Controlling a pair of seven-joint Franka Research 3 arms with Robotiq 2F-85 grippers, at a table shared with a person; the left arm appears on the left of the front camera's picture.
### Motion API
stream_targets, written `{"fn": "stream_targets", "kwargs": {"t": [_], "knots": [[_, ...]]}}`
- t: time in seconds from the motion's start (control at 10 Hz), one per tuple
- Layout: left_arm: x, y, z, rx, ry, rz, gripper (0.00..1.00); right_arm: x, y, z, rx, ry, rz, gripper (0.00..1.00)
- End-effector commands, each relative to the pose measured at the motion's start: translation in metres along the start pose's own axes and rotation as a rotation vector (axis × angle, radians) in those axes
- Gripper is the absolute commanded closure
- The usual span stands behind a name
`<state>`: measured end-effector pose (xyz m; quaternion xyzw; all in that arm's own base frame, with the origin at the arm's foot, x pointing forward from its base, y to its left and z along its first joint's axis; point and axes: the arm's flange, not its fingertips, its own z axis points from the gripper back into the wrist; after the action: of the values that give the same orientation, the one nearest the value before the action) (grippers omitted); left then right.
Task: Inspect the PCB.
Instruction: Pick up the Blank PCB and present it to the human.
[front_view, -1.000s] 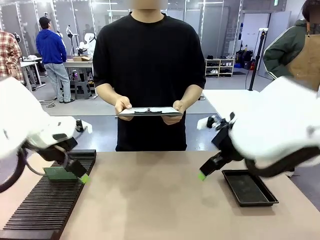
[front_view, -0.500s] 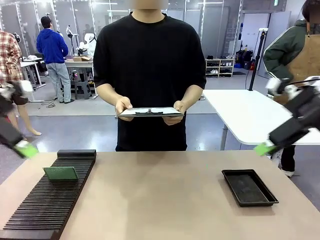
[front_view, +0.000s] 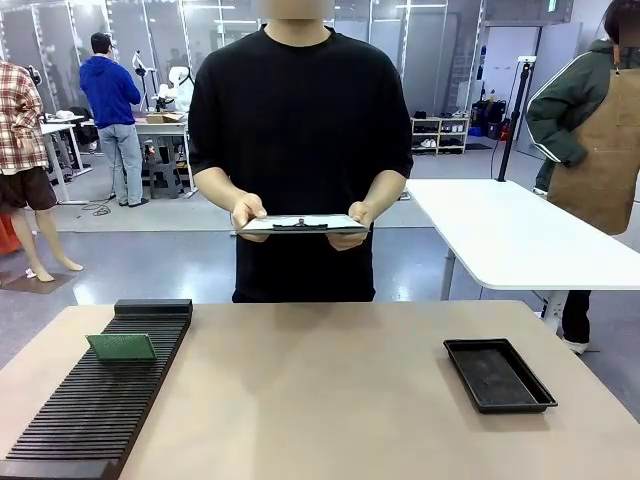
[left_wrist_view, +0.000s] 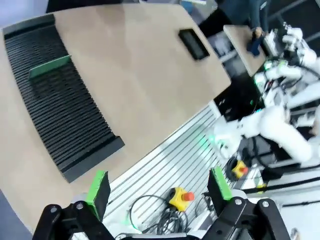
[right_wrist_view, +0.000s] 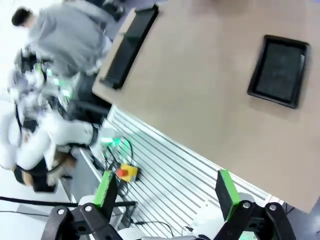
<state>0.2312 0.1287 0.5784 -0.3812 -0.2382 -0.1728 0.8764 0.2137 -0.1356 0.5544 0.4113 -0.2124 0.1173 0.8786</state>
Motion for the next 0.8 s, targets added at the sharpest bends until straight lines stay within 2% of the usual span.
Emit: {"fn": "stream_targets", "kwargs": {"t": [0.0,0.2,0.3,0.4,0.7], "knots": [[-0.017,0.014,-0.014,-0.073,-0.067,0.134,0.0,-0.014,-0.013,-0.007,0.037,-0.061,-0.038,0.0],[-0.021,0.023,-0.012,-0.059,-0.117,0.145,0.0,-0.014,-0.019,-0.008,0.051,-0.078,-0.046,0.0],[-0.021,0.02,-0.005,-0.001,-0.16,0.109,0.0,-0.013,-0.018,-0.007,0.047,-0.119,-0.028,0.0],[-0.028,0.027,-0.009,-0.063,-0.083,0.139,0.0,-0.018,-0.019,0.0,0.034,-0.066,-0.077,0.0],[-0.028,0.027,-0.009,-0.063,-0.083,0.139,0.0,-0.018,-0.019,0.0,0.034,-0.066,-0.077,0.0]]}}
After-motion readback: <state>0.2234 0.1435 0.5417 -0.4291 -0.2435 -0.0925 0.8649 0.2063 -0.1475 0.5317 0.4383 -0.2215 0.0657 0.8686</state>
